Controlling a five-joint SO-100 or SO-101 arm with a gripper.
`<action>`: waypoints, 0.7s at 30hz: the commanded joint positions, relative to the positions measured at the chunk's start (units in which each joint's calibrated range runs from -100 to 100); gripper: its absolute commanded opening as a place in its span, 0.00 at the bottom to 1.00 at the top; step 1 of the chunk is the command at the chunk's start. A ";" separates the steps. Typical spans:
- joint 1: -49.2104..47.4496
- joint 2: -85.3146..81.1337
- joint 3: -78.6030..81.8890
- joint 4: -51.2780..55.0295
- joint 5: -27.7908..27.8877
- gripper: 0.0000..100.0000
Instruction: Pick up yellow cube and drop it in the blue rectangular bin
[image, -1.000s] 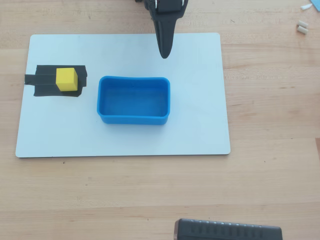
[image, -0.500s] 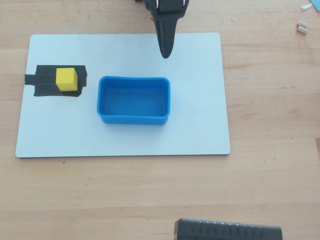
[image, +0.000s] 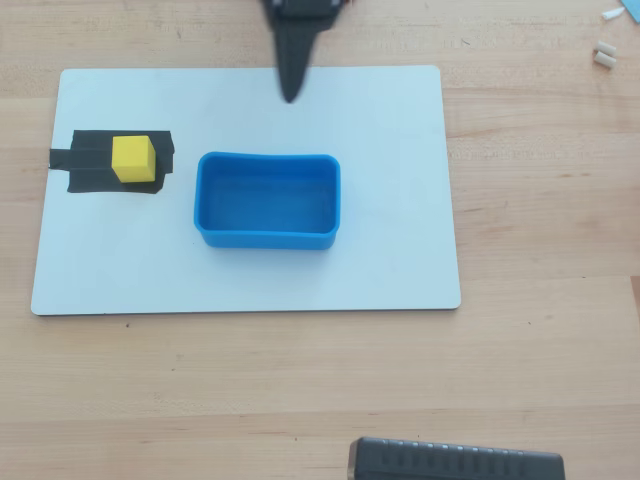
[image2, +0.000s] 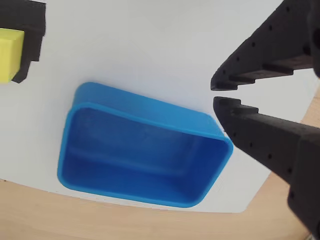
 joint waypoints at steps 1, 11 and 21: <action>6.77 12.18 -17.37 3.03 3.47 0.00; 16.55 39.31 -43.92 8.57 10.31 0.01; 25.21 57.70 -55.82 8.24 13.48 0.00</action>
